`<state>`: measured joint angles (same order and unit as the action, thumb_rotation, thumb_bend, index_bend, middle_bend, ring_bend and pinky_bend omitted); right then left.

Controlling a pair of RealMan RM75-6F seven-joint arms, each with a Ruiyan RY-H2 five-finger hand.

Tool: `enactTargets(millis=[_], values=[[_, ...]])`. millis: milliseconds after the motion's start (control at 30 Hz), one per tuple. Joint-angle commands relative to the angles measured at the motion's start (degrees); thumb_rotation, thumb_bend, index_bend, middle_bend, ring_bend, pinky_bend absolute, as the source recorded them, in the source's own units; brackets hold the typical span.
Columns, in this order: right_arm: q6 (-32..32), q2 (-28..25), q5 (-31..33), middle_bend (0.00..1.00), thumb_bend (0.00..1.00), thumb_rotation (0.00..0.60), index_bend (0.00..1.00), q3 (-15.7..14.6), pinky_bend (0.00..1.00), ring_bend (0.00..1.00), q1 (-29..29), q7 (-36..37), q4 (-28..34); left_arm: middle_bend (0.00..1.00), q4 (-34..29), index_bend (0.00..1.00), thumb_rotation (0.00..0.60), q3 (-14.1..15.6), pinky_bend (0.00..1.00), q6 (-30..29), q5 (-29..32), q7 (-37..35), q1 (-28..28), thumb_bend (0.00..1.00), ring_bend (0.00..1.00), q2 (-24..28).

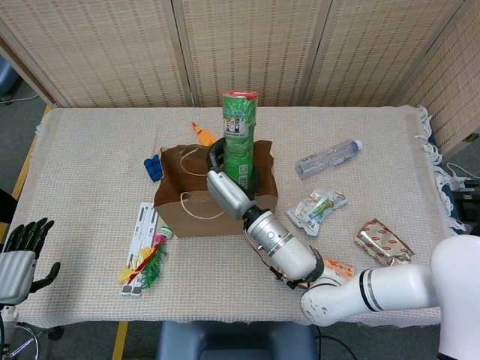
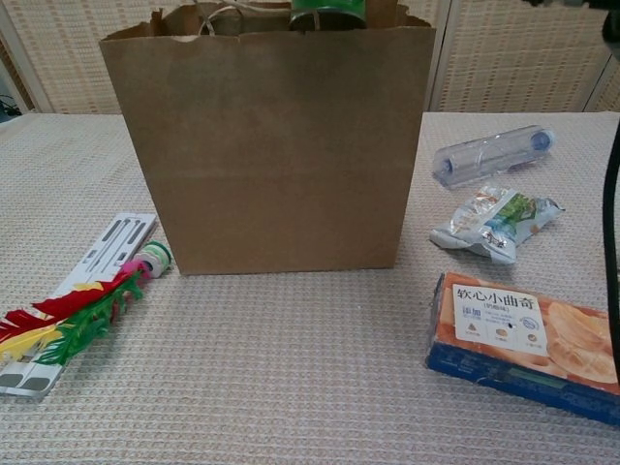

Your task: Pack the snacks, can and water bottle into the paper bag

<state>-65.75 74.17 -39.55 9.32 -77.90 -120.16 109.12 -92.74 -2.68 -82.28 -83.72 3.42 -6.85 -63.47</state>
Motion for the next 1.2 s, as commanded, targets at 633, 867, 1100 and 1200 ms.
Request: enactTargets(millis=[633,867,1100,1200], values=[[-4.6,0.3,-0.6,0.01,0.16,0.6,0.0,-7.7,0.0,0.0,-5.0,1.6,0.9,0.0,-0.2,0.0,0.6,0.1,0.0,0.0,0.1,0.1,0.0,0.37,0.0,0.1],[-6.6,0.0,-2.8,0.0,0.15,0.6,0.0,-8.2,0.0,0.0,-4.7,5.1,2.2,0.0,-0.2,0.0,0.6,0.1,0.0,0.1,0.1,0.1,0.0,0.37,0.0,0.1],[-14.6,-1.8,-10.2,0.01,0.15,0.6,0.0,-7.5,0.0,0.0,1.5,17.2,8.6,0.0,-0.2,0.0,0.6,0.1,0.0,0.1,0.1,0.0,-0.1,0.37,0.0,0.2],[-19.1,-3.5,-14.7,0.01,0.15,0.6,0.0,-9.0,0.01,0.0,6.9,24.8,12.7,0.0,-0.2,0.0,0.6,0.1,0.0,0.1,0.1,0.1,-0.1,0.37,0.0,0.1]])
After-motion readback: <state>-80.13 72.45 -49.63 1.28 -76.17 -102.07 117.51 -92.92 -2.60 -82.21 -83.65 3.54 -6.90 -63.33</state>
